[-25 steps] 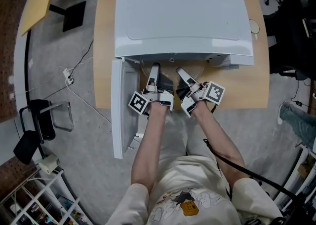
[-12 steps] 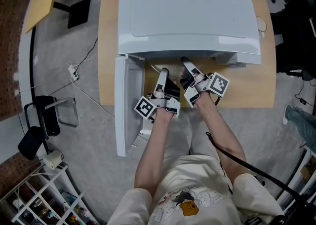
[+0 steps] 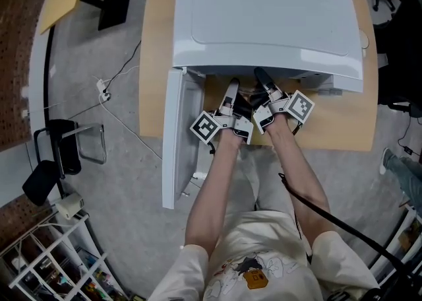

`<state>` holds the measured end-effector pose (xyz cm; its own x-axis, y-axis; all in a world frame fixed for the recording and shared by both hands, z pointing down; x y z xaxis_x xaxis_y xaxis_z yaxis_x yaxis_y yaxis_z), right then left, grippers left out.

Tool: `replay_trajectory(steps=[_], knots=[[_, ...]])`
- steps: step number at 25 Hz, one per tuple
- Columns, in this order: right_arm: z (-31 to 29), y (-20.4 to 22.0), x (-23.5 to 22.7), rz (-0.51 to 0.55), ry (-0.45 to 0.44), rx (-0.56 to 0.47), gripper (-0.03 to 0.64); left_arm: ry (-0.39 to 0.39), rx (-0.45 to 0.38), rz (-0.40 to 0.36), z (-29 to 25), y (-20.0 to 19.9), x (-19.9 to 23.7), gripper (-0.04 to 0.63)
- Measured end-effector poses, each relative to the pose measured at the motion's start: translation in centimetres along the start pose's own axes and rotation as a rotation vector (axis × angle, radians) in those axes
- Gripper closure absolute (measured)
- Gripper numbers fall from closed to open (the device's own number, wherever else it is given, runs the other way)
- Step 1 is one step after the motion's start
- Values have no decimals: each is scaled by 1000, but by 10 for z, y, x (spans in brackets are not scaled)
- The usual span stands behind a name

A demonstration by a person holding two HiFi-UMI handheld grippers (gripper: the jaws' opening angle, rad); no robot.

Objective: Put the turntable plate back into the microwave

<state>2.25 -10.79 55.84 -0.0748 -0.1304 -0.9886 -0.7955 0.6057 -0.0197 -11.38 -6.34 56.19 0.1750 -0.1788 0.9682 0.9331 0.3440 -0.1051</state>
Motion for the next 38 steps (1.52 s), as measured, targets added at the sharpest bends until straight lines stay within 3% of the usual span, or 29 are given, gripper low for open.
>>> replay_trajectory(steps=[7, 10, 16, 31, 38], knots=[[-2, -4, 2, 44, 4, 37, 574, 16, -9, 21, -10, -4, -1, 536], [3, -4, 0, 35, 4, 61, 507, 13, -14, 26, -15, -6, 5, 527], [8, -3, -3, 59, 38, 106, 542, 18, -56, 29, -29, -12, 15, 531], [3, -8, -18, -57, 115, 65, 566, -117, 9, -72, -34, -18, 25, 548], [-12, -15, -11, -20, 155, 84, 568, -153, -34, -42, -19, -16, 18, 562]])
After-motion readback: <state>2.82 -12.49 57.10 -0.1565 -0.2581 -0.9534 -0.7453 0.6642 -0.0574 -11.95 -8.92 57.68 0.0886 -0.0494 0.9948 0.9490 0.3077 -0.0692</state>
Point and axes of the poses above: the fingertips, and each gripper's own axes: z backward along the fingers, x to its left, y out of its underside, the point moved 7 cm from there along z, backward along the fingers, and after that the axes turned 10 degrees about y, right-handed, at the moved point
